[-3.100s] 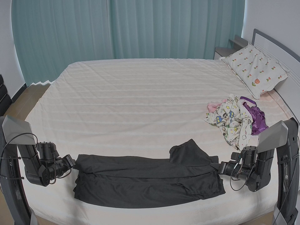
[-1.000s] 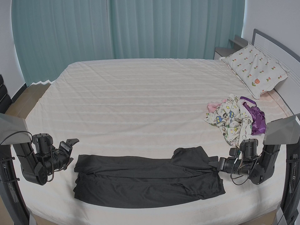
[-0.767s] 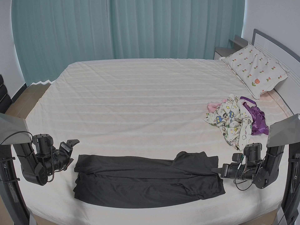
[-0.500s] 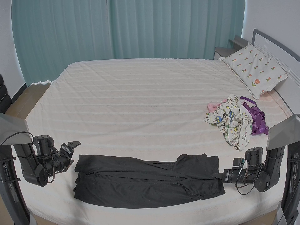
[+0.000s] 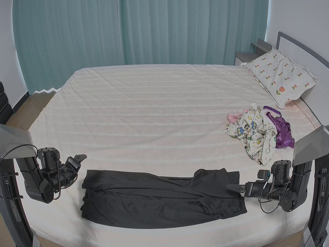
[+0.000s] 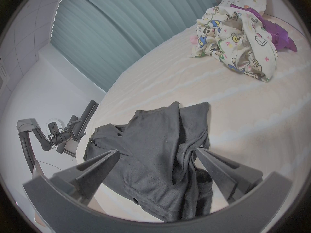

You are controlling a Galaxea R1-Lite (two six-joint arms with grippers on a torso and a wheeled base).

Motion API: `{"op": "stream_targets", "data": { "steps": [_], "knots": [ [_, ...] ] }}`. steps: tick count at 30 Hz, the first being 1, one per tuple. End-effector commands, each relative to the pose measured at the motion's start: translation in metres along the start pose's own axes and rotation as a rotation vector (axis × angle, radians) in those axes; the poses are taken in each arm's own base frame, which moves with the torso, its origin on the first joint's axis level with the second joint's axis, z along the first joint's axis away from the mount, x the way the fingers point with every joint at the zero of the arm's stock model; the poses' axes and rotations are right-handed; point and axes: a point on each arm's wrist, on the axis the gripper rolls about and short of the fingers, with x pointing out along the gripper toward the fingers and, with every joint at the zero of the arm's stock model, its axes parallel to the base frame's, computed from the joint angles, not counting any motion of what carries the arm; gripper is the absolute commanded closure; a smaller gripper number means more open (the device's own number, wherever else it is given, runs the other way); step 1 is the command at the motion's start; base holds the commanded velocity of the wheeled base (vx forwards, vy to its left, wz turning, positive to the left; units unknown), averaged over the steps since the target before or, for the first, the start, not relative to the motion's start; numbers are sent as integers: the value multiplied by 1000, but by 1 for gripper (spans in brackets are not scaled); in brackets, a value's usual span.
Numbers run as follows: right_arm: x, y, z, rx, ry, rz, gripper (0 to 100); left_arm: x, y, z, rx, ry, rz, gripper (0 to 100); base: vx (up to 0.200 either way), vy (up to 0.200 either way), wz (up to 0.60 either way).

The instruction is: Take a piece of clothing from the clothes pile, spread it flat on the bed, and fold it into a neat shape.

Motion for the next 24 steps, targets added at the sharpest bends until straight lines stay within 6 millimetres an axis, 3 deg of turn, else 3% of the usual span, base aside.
{"op": "stream_targets", "data": {
  "steps": [1, 3, 9, 12, 24],
  "knots": [
    [-2, 0, 8, 18, -41, 3, 0, 6, -3, 4, 84, -33, 3, 0, 0, 0, 0],
    [6, -3, 14, 42, -67, 3, 0, 16, -3, 5, 162, -26, 10, 0, 0, 0, 0],
    [26, -13, 20, 100, -111, -46, 0, 38, -12, 8, 177, 37, 39, 0, 0, 0, 0],
    [31, -18, 17, 123, -110, -59, 0, 49, -8, 4, 196, 78, 77, 0, 0, 0, 0],
    [38, -26, 18, 182, -123, -67, 0, 61, 2, -13, 254, 134, 97, 0, 0, 0, 0]
  ]
}}
